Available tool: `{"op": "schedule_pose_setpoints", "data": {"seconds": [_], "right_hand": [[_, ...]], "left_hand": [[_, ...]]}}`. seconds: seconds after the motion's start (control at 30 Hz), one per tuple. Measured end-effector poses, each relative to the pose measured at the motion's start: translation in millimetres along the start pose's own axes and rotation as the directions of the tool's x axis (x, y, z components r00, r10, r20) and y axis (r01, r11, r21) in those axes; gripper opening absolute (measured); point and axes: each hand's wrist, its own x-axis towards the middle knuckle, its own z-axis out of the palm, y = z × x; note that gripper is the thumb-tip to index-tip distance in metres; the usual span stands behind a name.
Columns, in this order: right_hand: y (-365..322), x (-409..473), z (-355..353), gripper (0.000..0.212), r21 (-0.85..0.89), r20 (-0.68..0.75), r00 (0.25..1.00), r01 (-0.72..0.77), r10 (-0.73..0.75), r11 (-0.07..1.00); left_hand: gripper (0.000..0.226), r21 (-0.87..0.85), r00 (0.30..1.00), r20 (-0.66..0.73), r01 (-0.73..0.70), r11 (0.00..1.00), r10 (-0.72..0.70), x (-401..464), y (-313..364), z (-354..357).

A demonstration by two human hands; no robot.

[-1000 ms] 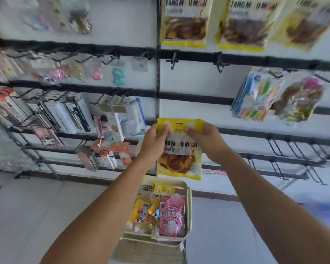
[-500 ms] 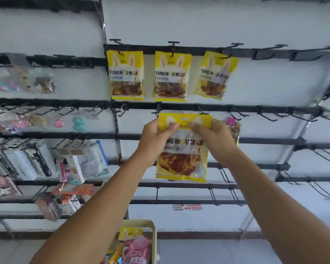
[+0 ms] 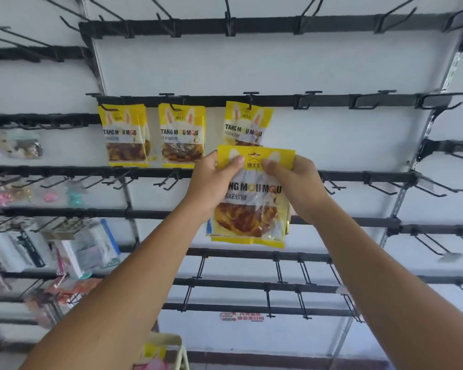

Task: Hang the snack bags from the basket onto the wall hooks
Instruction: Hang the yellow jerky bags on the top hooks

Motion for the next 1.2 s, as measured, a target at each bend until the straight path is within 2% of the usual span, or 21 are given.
{"op": "schedule_pose_setpoints", "data": {"seconds": [0.23, 0.33, 0.6, 0.73, 0.87, 1.0, 1.2], "right_hand": [[7, 54, 2, 0.025, 0.001, -0.018, 0.999, 0.044, -0.044, 0.999], [9, 83, 6, 0.033, 0.006, -0.051, 0.997, 0.054, -0.054, 0.999], [5, 143, 7, 0.035, -0.009, -0.106, 0.991, 0.083, -0.084, 0.997], [7, 161, 2, 0.038, -0.037, -0.099, 0.989, 0.106, -0.11, 0.994], [8, 172, 1, 0.042, -0.029, -0.093, 0.988, 0.117, -0.119, 0.993], [14, 181, 0, 0.037, -0.006, -0.088, 0.993, 0.08, -0.08, 0.997], [11, 190, -4, 0.039, -0.001, -0.111, 0.989, 0.095, -0.094, 0.996]], "left_hand": [[0.011, 0.002, 0.999, -0.045, -0.029, 1.0, 0.029, 52, -4, 4], [0.016, -0.004, 0.999, -0.034, -0.038, 0.999, 0.038, 84, -8, 3], [0.023, -0.074, 0.998, -0.027, -0.064, 0.995, 0.062, 152, -12, 7], [0.02, -0.093, 0.996, -0.028, -0.086, 0.992, 0.084, 168, -12, 12], [0.016, -0.125, 0.997, -0.054, -0.053, 0.991, 0.047, 177, -14, 17], [0.013, -0.127, 0.998, -0.055, -0.011, 0.992, 0.004, 182, -16, 20], [0.018, -0.126, 0.998, -0.068, -0.006, 0.992, -0.003, 188, -11, 24]]}}
